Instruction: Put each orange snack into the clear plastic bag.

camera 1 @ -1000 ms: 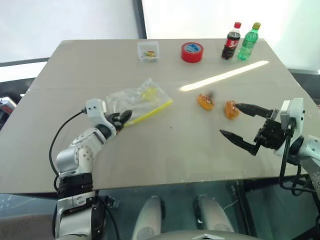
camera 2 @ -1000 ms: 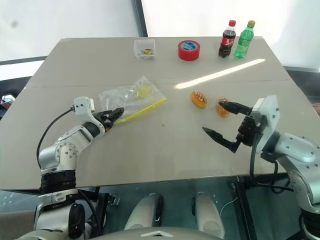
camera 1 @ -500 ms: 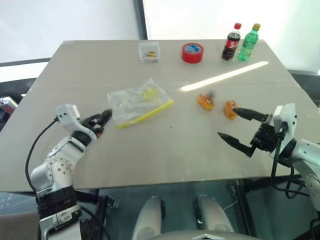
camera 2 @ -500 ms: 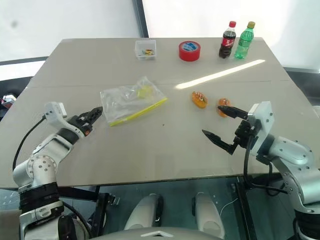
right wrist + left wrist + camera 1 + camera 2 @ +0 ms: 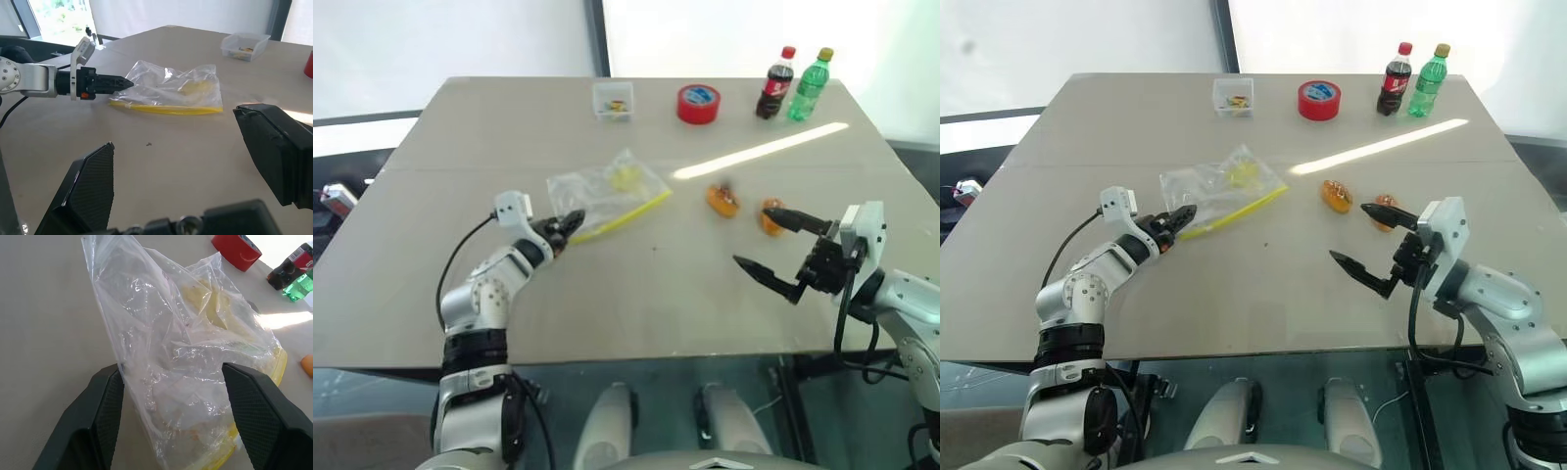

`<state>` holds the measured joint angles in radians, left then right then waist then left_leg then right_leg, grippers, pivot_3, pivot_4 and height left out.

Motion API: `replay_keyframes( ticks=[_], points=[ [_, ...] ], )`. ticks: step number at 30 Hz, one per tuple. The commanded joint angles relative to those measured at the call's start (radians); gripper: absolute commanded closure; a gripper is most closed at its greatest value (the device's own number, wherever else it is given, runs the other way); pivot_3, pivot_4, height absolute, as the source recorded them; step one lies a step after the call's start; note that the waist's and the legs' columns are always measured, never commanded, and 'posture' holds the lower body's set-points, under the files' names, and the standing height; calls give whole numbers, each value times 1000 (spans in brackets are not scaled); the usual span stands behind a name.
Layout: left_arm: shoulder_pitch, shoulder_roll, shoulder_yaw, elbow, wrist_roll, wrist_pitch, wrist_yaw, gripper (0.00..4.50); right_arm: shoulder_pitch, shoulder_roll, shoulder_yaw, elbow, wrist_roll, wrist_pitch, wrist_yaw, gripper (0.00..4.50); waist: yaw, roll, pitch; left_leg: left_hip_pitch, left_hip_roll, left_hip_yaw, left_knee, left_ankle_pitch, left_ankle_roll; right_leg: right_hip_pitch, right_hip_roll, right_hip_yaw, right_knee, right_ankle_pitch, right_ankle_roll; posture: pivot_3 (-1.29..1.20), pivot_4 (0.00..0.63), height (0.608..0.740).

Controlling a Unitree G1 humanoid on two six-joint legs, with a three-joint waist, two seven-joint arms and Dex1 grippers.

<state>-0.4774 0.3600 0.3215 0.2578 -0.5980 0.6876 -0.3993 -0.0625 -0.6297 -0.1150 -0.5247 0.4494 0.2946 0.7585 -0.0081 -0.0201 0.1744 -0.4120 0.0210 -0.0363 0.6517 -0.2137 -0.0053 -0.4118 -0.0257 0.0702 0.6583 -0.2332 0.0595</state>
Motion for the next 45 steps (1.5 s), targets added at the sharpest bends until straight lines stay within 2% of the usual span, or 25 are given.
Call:
replay_keyframes(
  ticks=[1, 2, 3, 5, 8, 11, 16, 18, 24, 33, 36, 37, 42, 43, 44, 45],
  points=[
    [-6, -38, -44, 63, 6, 37, -23, 2303, -2, 11, 2, -37, -10, -26, -17, 0, 1, 0, 0, 0, 0, 0, 0, 0, 0, 0, 0, 0, 0, 0, 0, 0, 150, 740],
    [-16, -45, -40, 72, 4, 43, -21, 2784, -2, 15, 4, -39, -13, -26, -21, 0, 1, 0, 0, 0, 0, 0, 1, 0, 0, 0, 0, 0, 0, 0, 0, 0, 150, 740],
    [-24, -49, -38, 81, 4, 47, -21, 2966, -2, 19, 6, -40, -16, -26, -24, 0, 2, 0, 0, 0, -1, 0, 1, 0, 0, 1, -1, 0, 0, 0, 0, 0, 150, 740],
    [-34, -52, -35, 93, 1, 60, -31, 3887, 1, 25, 12, -42, -24, -29, -31, 0, 3, 0, 0, -1, -1, 0, 1, 0, 0, 1, -1, 0, 0, 0, 0, 0, 150, 740],
    [-45, -70, 45, 82, -120, 191, -42, 4485, 2, 34, 22, -62, -26, -17, -46, 0, 1, 0, 0, -1, -1, -1, 1, 0, 0, 0, -1, 0, 0, 0, 0, 0, 150, 740],
    [-26, -72, 111, -2, -285, 391, -61, 4485, -11, 40, 63, -44, -96, -36, -72, 0, -5, 0, 0, -1, -1, -2, 1, 0, 0, 0, -1, -1, 0, 2, 4, 0, 150, 740],
    [37, -75, 164, -138, -467, 602, -30, 4485, -109, 19, 218, 71, -385, -33, -174, 0, -10, -1, 0, -1, -1, -1, 1, 0, 0, 0, -1, -1, -1, 2, 4, 0, 150, 740],
    [68, -70, 169, -187, -519, 656, -24, 4485, -159, 10, 283, 142, -498, -86, -193, 0, -13, -1, 0, -1, 0, -1, 1, 0, 0, -1, -1, -1, 0, 0, 1, 0, 150, 740],
    [113, -56, 192, -237, -607, 711, 24, 4485, -279, 36, 424, 356, -700, -228, -231, 0, -16, -2, 1, -2, 1, -1, 0, 0, 0, -3, 0, -1, 0, 0, 0, 0, 150, 740],
    [135, -40, 200, -244, -699, 714, 73, 4485, -426, 166, 467, 574, -776, -346, -292, 0, -29, -3, 1, -2, 0, -1, 0, 0, 0, -3, 0, -1, 0, 5, 0, 0, 150, 740],
    [151, -27, 184, -258, -712, 715, 67, 4500, -442, 191, 450, 599, -768, -362, -301, 718, -31, -3, 1, -2, 0, -2, -1, 0, 0, -3, 0, -1, 0, 5, 0, 0, 150, 740],
    [154, -26, 180, -259, -717, 712, 70, 4500, -444, 192, 449, 603, -770, -370, -299, 1093, -32, -3, 1, -2, 0, -2, -1, 0, 0, -3, 0, -1, 0, 5, 0, 0, 150, 740],
    [162, -26, 164, -255, -729, 705, 88, 4500, -440, 187, 453, 623, -782, -399, -294, 3550, -32, -3, 1, -2, 0, -2, -2, 0, 0, -3, 0, -1, 0, 5, 0, 0, 150, 740],
    [164, -25, 159, -258, -733, 706, 86, 4500, -438, 187, 452, 626, -783, -403, -294, 4243, -32, -3, 1, -2, 0, -2, -2, 0, 0, -3, 0, -1, 0, 5, 0, 0, 150, 740],
    [166, -21, 154, -262, -733, 706, 82, 4500, -437, 189, 453, 629, -785, -406, -294, 4456, -32, -3, 1, -2, 0, -2, -2, 0, 0, -3, 0, -1, 0, 5, 0, 0, 150, 740],
    [168, -17, 149, -267, -732, 704, 78, 4500, -436, 190, 453, 634, -787, -410, -295, 4456, -32, -3, 1, -2, 0, -2, -2, 0, 0, -3, 0, -1, 0, 5, 0, 0, 150, 740]
  ],
)
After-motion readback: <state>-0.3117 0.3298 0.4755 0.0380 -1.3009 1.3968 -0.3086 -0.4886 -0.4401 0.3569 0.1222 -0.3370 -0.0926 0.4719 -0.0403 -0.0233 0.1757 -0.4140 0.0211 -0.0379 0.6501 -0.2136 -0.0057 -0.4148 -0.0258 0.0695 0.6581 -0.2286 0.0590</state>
